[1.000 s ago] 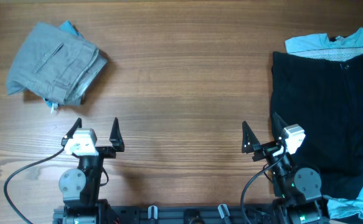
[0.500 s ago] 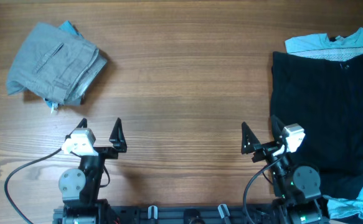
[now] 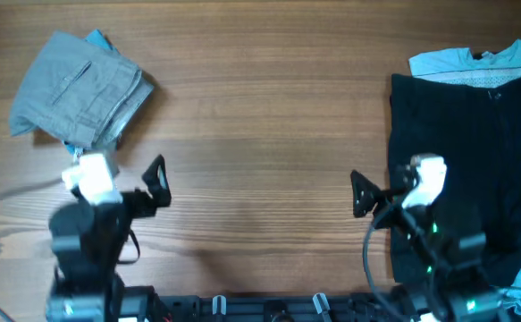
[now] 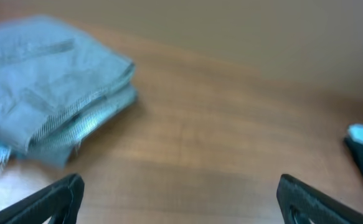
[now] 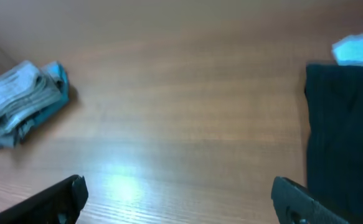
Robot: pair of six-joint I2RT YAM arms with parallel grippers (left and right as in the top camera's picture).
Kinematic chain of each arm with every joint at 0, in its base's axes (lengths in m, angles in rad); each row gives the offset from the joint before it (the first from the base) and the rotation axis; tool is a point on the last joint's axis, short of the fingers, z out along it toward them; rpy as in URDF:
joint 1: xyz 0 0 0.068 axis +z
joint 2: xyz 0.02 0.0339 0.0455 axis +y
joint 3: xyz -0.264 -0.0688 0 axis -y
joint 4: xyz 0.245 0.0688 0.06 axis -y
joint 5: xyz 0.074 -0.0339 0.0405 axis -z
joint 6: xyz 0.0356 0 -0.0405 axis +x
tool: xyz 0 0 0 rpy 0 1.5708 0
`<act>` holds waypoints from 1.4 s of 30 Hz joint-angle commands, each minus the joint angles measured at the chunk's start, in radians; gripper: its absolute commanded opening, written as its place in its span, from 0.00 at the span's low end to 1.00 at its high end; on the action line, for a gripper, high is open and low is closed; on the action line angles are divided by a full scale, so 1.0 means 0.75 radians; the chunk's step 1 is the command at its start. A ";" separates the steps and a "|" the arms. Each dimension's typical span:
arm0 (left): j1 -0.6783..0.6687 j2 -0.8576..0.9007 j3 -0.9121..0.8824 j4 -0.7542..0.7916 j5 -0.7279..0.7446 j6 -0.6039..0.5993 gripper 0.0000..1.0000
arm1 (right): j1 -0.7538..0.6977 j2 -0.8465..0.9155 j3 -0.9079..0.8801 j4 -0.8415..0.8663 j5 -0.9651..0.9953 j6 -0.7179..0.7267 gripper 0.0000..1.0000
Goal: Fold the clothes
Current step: 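Reach the right gripper to the black shorts and grasp the waistband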
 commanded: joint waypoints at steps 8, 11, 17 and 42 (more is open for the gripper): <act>-0.008 0.806 0.768 -0.503 0.074 -0.014 1.00 | -0.007 0.818 0.782 -0.378 -0.098 -0.115 1.00; -0.008 0.880 0.799 -0.515 0.158 -0.014 1.00 | -0.007 0.938 0.835 -0.360 -0.108 -0.175 1.00; -0.008 0.910 0.799 -0.535 0.247 -0.007 1.00 | -0.121 1.192 0.834 -0.190 0.226 0.051 0.93; -0.008 0.910 0.799 -0.540 0.247 0.037 1.00 | -0.410 1.979 0.834 0.322 0.177 -0.198 0.65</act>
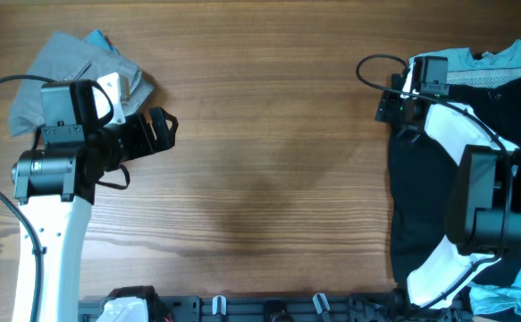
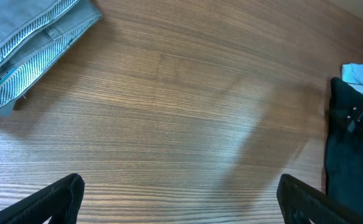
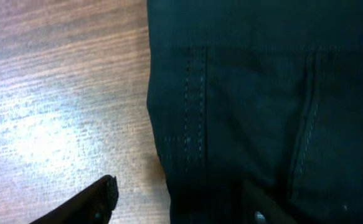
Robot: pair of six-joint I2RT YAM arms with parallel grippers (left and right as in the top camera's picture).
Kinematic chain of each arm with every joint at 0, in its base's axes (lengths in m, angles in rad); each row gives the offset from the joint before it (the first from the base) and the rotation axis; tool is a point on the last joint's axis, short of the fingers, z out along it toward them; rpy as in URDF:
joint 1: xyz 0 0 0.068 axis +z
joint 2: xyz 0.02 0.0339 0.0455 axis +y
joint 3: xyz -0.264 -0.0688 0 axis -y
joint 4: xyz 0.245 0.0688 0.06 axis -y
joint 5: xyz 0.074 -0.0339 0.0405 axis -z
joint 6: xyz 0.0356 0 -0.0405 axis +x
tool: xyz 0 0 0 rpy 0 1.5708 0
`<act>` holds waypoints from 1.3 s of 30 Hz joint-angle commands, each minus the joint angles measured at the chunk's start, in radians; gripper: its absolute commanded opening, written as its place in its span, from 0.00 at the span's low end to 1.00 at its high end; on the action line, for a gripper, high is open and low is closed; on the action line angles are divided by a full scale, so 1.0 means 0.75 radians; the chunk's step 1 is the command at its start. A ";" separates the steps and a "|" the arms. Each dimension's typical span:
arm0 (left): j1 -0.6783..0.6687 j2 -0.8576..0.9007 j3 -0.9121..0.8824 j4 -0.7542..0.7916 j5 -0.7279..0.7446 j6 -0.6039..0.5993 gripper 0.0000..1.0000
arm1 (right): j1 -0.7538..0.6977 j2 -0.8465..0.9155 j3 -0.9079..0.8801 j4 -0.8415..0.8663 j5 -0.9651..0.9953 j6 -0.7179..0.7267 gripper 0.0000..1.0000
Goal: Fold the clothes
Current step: 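Reach the right gripper to the black shorts and grasp the waistband, then drag the black shorts left to the table center with the right gripper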
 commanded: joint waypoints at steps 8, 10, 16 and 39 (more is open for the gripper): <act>-0.008 -0.001 0.025 -0.006 0.021 0.031 1.00 | -0.002 0.120 0.023 0.039 0.099 -0.017 0.25; -0.008 -0.001 0.025 -0.005 0.021 0.031 1.00 | -0.004 0.087 0.032 0.020 0.099 -0.017 0.12; -0.008 -0.001 0.025 0.001 0.021 0.031 1.00 | -0.046 -0.182 0.061 -0.040 0.095 -0.003 0.04; 0.057 -0.104 0.047 0.070 0.020 0.031 1.00 | 1.068 -0.809 0.058 -0.299 -0.474 -0.132 0.66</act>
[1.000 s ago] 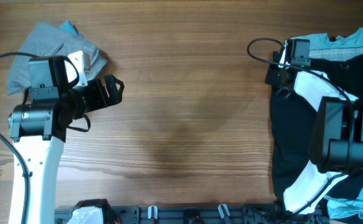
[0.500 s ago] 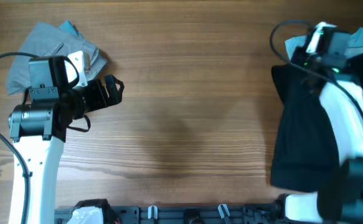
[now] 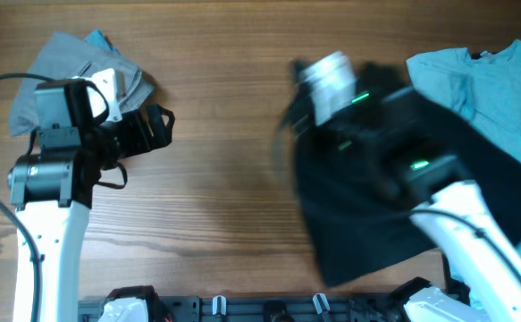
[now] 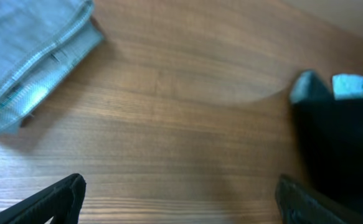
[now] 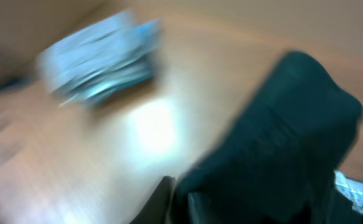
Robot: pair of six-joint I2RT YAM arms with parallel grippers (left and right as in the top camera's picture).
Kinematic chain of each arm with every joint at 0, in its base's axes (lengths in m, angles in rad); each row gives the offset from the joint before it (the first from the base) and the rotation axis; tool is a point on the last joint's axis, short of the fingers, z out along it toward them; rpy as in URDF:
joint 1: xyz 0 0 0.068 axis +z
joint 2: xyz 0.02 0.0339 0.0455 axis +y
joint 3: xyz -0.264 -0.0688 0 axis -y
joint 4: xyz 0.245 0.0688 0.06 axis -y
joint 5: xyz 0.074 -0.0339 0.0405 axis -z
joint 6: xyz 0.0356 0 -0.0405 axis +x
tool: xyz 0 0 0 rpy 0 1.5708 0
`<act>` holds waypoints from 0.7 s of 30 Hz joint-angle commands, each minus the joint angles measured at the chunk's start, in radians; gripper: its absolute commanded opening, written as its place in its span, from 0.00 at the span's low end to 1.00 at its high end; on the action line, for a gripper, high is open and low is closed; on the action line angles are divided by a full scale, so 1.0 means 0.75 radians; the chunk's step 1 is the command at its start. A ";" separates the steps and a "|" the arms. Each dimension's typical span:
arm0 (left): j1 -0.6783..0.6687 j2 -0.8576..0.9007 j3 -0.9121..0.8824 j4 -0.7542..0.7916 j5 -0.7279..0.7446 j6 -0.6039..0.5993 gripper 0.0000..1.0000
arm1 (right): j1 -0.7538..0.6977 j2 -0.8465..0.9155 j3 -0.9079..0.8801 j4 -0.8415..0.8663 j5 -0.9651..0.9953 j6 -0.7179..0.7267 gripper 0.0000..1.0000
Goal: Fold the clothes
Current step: 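Drag the black shorts left to the table center with the right gripper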
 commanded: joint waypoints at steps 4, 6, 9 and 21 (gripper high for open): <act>0.049 -0.130 0.055 0.067 0.017 0.021 1.00 | 0.442 0.098 0.025 -0.018 0.466 0.054 0.88; 0.032 -0.138 0.055 0.098 0.016 0.024 1.00 | 0.424 0.051 0.045 -0.023 0.674 0.133 0.91; -0.017 -0.116 0.055 0.126 0.020 0.063 0.98 | 0.347 -0.042 0.053 -0.026 0.761 0.203 0.94; -0.469 0.388 0.055 0.360 0.027 0.266 0.82 | -0.164 -0.257 0.052 -0.240 0.573 0.463 0.95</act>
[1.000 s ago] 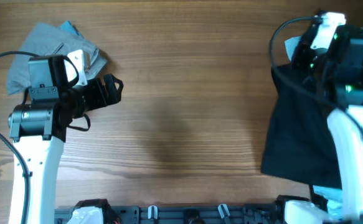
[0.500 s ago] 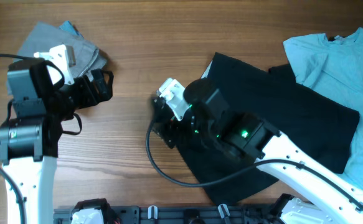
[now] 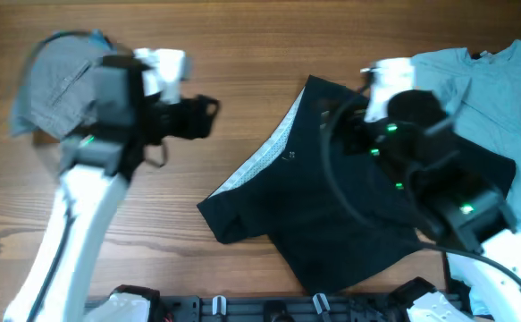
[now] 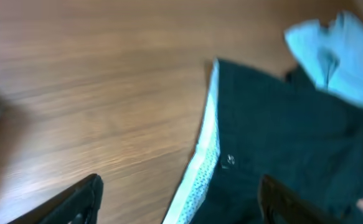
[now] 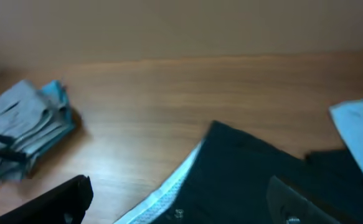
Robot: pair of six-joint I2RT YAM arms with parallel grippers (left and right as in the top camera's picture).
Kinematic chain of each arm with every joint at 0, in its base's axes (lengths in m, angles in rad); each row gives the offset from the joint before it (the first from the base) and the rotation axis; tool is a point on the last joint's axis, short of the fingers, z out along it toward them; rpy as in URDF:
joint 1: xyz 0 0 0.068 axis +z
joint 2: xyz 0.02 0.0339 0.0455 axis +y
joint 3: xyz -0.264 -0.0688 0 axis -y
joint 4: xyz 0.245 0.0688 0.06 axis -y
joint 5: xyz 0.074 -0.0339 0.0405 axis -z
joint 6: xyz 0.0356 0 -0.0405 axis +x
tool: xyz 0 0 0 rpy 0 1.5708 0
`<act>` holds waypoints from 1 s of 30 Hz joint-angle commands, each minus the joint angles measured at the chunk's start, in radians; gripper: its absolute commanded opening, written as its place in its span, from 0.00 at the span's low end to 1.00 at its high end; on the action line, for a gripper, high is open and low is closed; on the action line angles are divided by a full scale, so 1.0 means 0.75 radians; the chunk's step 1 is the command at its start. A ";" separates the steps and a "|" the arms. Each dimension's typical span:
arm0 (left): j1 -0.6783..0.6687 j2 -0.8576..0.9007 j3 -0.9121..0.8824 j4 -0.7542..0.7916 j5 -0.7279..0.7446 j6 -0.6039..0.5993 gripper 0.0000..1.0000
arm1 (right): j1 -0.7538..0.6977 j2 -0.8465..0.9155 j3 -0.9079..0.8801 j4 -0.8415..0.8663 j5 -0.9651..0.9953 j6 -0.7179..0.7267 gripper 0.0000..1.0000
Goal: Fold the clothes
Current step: 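Drag the black shorts left to the table center with the right gripper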
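Observation:
Black shorts [image 3: 349, 206] lie spread, somewhat crumpled, on the table's middle and right. Their white dotted waistband lining [image 3: 260, 156] is turned up along the left edge. My left gripper [image 3: 204, 116] is open just left of that edge; in the left wrist view [image 4: 180, 185] the lining [image 4: 203, 162] lies between its fingers, below them. My right gripper [image 5: 180, 186] is open above the shorts [image 5: 262, 180] with nothing between its fingers. Its arm [image 3: 403, 116] reaches over the garment.
A folded grey garment [image 3: 54, 80] with a blue piece under it sits at the far left corner, also in the right wrist view [image 5: 19, 124]. A light blue shirt [image 3: 483, 76] lies at the far right, partly under the shorts. Bare wood [image 3: 242, 54] lies between.
The shorts were bunched under my right gripper over the table's middle; now they lie spread on the table and that gripper is open. My left gripper has moved right to the waistband edge.
Both grippers were open near the front edge, with the shorts flat on the right-hand pile. Then my right gripper was at the shorts' far left corner and my left arm was beside the folded grey pile. Later the shorts were off the pile; now they lie spread mid-table.

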 commanded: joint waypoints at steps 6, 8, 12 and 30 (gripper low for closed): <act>-0.209 0.405 0.016 0.303 0.012 0.138 0.61 | -0.176 0.039 0.017 -0.158 -0.101 0.126 0.97; -0.238 0.508 0.016 0.334 0.012 0.139 0.61 | -0.176 0.056 0.017 -0.170 -0.101 0.125 0.98; -0.277 0.678 0.016 0.367 0.017 0.232 0.67 | -0.176 0.090 0.016 -0.190 -0.101 0.125 0.98; -0.385 0.924 0.011 0.364 0.076 0.243 0.53 | -0.176 0.226 0.014 -0.198 -0.101 0.125 0.98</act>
